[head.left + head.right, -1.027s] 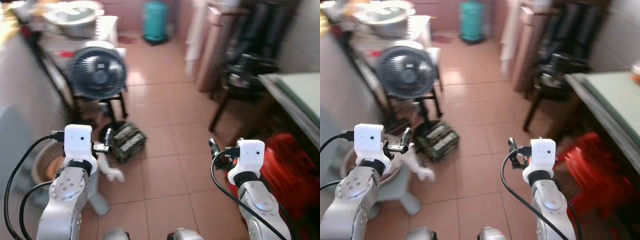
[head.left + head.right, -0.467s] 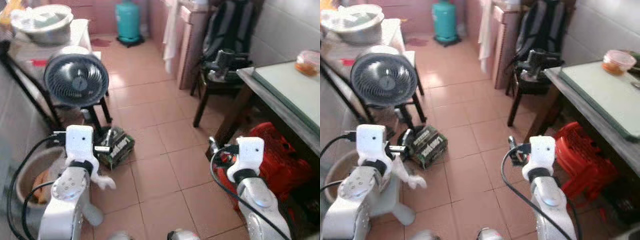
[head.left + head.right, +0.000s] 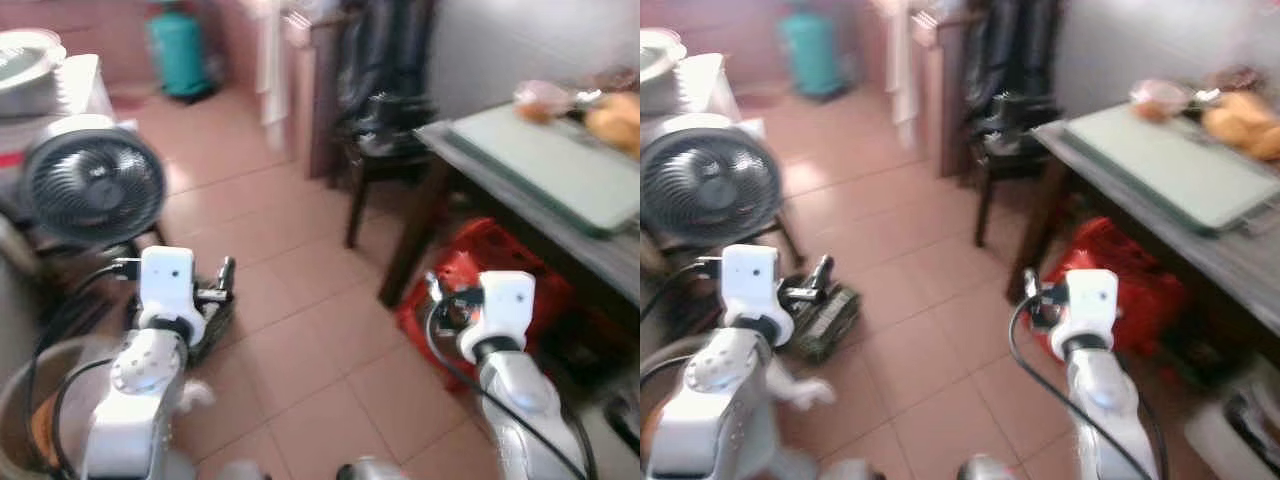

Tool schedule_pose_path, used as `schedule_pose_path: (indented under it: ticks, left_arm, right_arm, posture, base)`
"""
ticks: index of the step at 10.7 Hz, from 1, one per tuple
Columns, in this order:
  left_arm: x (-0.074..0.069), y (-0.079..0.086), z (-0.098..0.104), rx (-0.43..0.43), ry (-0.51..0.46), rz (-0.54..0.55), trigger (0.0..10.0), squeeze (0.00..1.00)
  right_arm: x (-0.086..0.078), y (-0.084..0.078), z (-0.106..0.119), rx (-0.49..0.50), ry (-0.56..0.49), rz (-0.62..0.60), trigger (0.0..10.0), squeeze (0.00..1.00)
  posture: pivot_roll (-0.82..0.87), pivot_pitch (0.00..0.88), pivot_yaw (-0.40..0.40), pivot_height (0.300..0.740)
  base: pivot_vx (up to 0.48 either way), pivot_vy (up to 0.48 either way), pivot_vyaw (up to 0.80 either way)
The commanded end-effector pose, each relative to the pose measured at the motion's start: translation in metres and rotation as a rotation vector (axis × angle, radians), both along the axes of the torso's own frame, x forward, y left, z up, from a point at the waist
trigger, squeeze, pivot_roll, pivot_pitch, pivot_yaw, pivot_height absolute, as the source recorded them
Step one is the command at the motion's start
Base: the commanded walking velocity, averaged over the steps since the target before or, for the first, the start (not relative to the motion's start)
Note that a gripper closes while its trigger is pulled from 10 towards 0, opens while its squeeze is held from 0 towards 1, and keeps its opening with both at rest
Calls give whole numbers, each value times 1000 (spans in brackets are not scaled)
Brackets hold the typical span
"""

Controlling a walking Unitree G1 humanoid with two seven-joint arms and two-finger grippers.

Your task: Setting the table

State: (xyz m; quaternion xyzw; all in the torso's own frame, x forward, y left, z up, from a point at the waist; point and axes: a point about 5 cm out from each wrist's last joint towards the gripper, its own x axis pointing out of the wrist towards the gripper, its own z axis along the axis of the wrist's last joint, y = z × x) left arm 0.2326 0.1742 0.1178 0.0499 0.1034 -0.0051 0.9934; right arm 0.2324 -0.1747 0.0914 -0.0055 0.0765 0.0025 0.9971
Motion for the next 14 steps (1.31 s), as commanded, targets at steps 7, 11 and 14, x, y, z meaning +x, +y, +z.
schedule_pose_path:
  ticks: [7, 11, 14]
  left_arm:
    - [4, -7, 8, -15, -65, -44, 10000, 0]
    - [8, -12, 14, -65, -87, -79, 10000, 0]
    - [4, -17, 13, -83, -82, -97, 10000, 0]
  right_arm:
    - [5, -4, 5, -2, -17, -26, 10000, 0]
    - [12, 0, 9, -5, -45, -15, 10000, 0]
    - [12, -3, 10, -15, -48, -18, 10000, 0]
  posture:
    - [39, 0, 8, 740]
    - [41, 0, 12, 740]
    - [37, 0, 9, 740]
  base:
    - [0, 0, -800]
    - [0, 0, -800]
    - [0, 0, -800]
